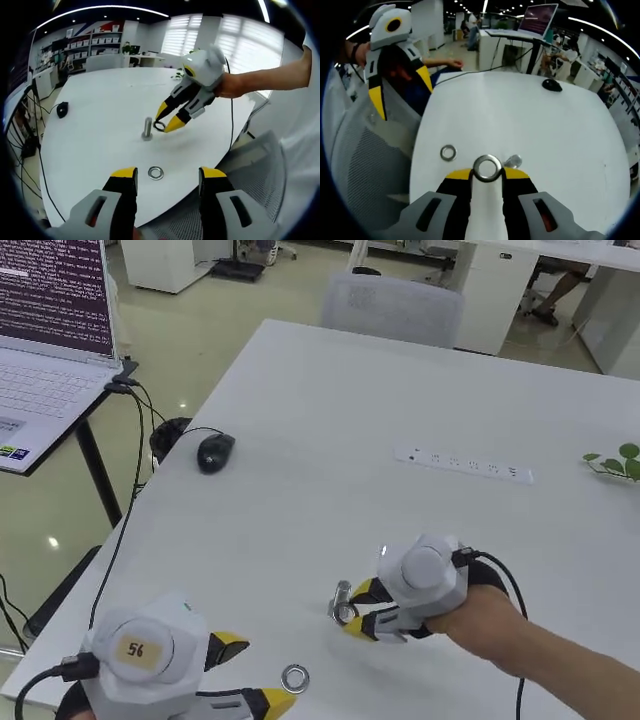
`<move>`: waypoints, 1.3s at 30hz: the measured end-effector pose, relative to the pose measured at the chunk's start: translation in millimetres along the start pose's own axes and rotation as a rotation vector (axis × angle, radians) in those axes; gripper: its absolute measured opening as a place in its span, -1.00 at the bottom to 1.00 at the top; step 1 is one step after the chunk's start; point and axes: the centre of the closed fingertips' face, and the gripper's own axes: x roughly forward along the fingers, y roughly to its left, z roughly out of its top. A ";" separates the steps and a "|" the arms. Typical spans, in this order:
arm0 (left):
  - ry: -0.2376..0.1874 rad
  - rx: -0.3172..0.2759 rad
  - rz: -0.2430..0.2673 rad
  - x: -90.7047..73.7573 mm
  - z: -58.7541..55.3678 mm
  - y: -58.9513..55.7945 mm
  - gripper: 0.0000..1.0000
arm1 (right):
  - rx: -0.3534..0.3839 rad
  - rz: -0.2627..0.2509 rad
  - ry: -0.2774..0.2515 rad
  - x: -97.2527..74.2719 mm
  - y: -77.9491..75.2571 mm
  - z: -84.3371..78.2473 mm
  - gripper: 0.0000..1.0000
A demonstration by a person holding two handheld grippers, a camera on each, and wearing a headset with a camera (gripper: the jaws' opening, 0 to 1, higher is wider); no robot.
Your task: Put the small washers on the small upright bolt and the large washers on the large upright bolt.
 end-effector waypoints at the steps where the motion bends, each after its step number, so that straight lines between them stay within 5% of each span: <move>1: -0.001 0.001 -0.001 0.2 0.8 -0.4 -0.04 | -0.009 -0.013 0.001 -2.7 -4.8 3.7 -0.54; 9: -0.004 0.006 -0.007 1.5 2.2 -2.3 -0.04 | -0.006 -0.049 0.029 -2.2 -28.5 8.9 -0.53; 14: -0.004 0.001 -0.001 -0.8 0.2 -1.1 -0.04 | -0.004 -0.041 0.074 5.9 -30.6 -0.1 -0.53; 39: 0.002 -0.016 0.011 -3.6 -6.5 3.0 -0.04 | 0.029 -0.024 0.117 21.1 -33.3 -4.9 -0.53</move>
